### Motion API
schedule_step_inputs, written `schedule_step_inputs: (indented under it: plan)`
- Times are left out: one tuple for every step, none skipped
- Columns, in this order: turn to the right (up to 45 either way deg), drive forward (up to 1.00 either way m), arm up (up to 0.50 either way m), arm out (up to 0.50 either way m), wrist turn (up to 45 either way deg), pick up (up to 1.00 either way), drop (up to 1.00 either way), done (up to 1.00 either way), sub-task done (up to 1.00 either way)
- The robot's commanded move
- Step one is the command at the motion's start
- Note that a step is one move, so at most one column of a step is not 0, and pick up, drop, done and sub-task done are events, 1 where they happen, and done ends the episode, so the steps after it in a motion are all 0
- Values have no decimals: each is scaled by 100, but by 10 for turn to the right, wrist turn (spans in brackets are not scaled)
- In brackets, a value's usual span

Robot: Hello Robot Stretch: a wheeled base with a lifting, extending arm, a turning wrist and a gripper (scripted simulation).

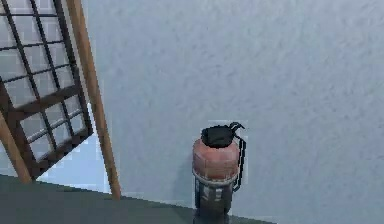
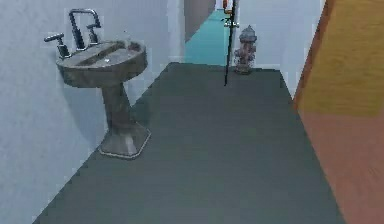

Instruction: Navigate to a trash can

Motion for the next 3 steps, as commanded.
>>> schedule_step_inputs:
  plan:
    - [-450, 0, 0, 0, 0, 0, 0, 0, 0]
    - [-450, 0, 0, 0, 0, 0, 0, 0, 0]
    - [-300, 0, 0, 0, 0, 0, 0, 0, 0]
